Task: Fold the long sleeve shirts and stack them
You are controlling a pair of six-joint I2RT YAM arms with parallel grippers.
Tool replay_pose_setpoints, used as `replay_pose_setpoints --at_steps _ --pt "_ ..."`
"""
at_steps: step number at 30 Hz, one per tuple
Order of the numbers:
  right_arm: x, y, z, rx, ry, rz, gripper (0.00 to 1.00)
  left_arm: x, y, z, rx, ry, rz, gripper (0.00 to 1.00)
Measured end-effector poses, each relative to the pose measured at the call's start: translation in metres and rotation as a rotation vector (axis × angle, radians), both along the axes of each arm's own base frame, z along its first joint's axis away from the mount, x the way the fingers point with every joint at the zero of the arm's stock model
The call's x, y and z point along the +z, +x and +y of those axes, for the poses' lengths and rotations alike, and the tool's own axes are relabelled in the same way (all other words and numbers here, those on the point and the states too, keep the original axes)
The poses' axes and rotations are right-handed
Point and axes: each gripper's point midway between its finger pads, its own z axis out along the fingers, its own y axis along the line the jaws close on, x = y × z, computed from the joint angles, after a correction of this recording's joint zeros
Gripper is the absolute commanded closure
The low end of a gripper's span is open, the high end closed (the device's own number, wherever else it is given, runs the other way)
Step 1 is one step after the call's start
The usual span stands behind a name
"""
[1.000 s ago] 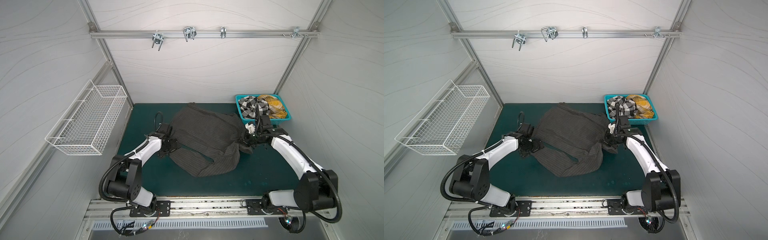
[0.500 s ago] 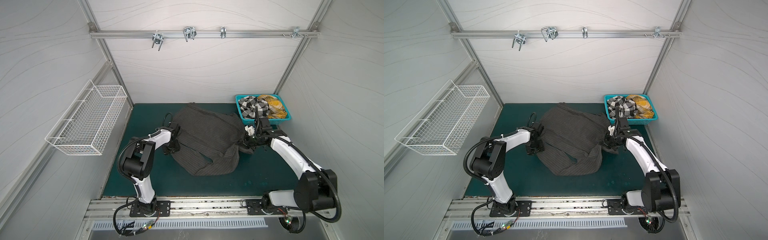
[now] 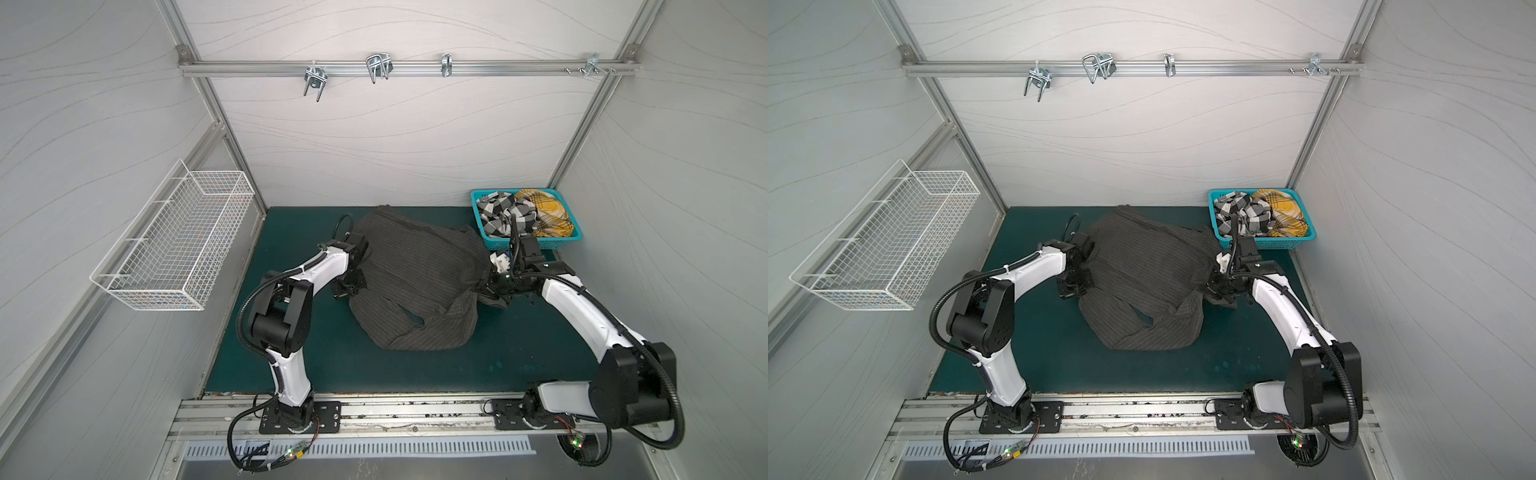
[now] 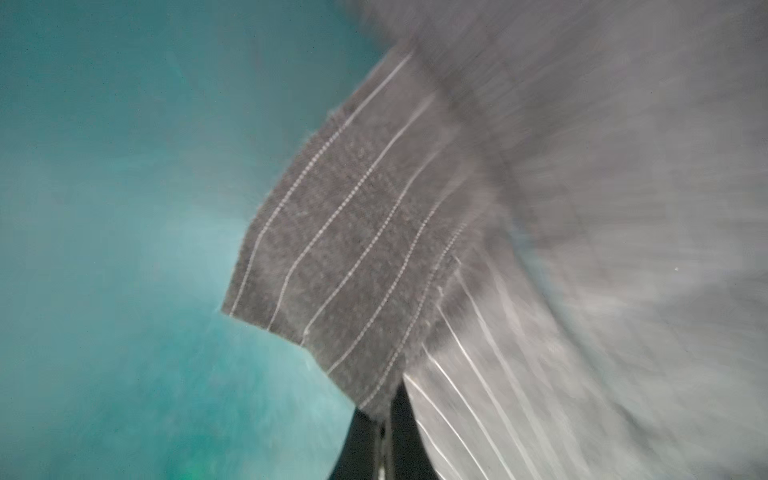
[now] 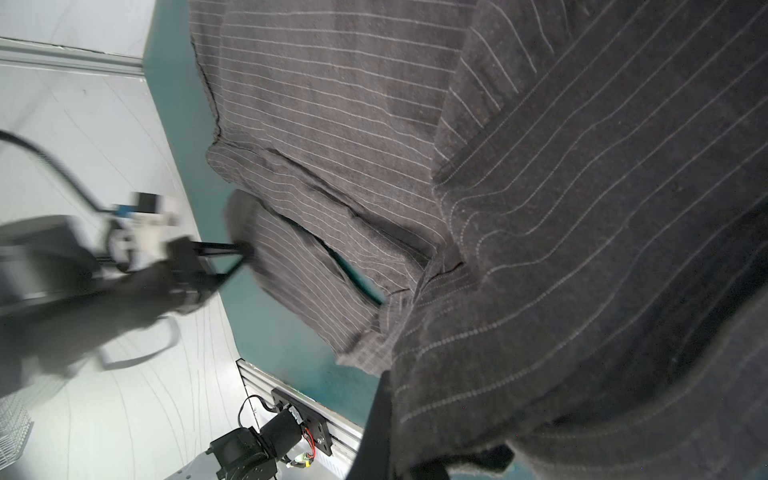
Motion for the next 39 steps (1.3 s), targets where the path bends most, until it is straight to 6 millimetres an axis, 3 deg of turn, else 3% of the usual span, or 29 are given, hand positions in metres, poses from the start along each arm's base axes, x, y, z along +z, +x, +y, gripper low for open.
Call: replay_pose_setpoints --at_steps 2,4,6,7,8,9,10,11,13,14,16,18,20,21,24,26,28,32,39 --pt "-0.005 -0.003 -0.001 0.000 -0.003 0.015 1.00 0.060 0.039 -0.015 0.009 -0.055 -0.144 1.00" --pt "-0.011 -0.008 -0.001 0.001 -0.006 0.031 1.00 0.151 0.092 -0.035 0.021 -0.146 -0.383 1.00" --pt "-0.015 -0.013 -0.002 0.000 -0.008 0.041 1.00 0.236 0.132 -0.051 0.035 -0.251 -0.623 1.00" --pt "-0.016 -0.016 -0.003 0.002 -0.008 0.042 1.00 0.273 0.147 -0.058 0.038 -0.311 -0.733 0.84" --pt "-0.017 -0.019 -0.003 0.004 -0.008 0.043 1.00 0.295 0.156 -0.066 0.034 -0.367 -0.804 0.56" --pt "-0.017 -0.023 -0.003 0.006 -0.007 0.042 1.00 0.313 0.165 -0.077 0.022 -0.441 -0.866 0.35" --pt "-0.018 -0.026 -0.003 0.008 -0.006 0.040 1.00 0.316 0.173 -0.086 0.015 -0.495 -0.885 0.25" --pt "-0.019 -0.031 -0.003 0.009 -0.004 0.041 1.00 0.312 0.183 -0.097 0.004 -0.552 -0.888 0.21" --pt "-0.022 -0.038 -0.002 0.012 0.000 0.051 1.00 0.277 0.201 -0.116 -0.020 -0.606 -0.831 0.19" --pt "-0.024 -0.041 -0.003 0.011 0.002 0.059 1.00 0.250 0.207 -0.123 -0.024 -0.609 -0.777 0.17" --pt "-0.028 -0.045 -0.002 0.010 0.006 0.075 1.00 0.163 0.204 -0.125 -0.021 -0.555 -0.608 0.14" --pt "-0.033 -0.050 -0.002 0.008 0.011 0.095 1.00 0.076 0.172 -0.110 -0.001 -0.462 -0.412 0.01" --pt "-0.036 -0.053 -0.001 0.008 0.019 0.109 1.00 0.015 0.124 -0.083 0.029 -0.389 -0.238 0.00" --pt "-0.037 -0.053 -0.001 0.009 0.022 0.113 1.00 -0.003 0.100 -0.066 0.056 -0.366 -0.172 0.01" --pt "-0.037 -0.052 0.001 0.012 0.031 0.111 1.00 -0.015 0.052 -0.007 0.178 -0.359 -0.103 0.00" --pt "-0.036 -0.051 0.002 0.016 0.036 0.107 1.00 -0.010 0.041 0.025 0.263 -0.383 -0.129 0.00" --pt "-0.036 -0.051 0.003 0.018 0.040 0.108 1.00 -0.006 0.045 0.047 0.337 -0.412 -0.171 0.02" --pt "-0.037 -0.052 0.004 0.022 0.040 0.112 1.00 -0.008 0.074 0.048 0.354 -0.456 -0.200 0.09" --pt "-0.037 -0.053 0.003 0.024 0.030 0.114 1.00 0.023 0.175 0.043 0.268 -0.447 -0.348 0.29"
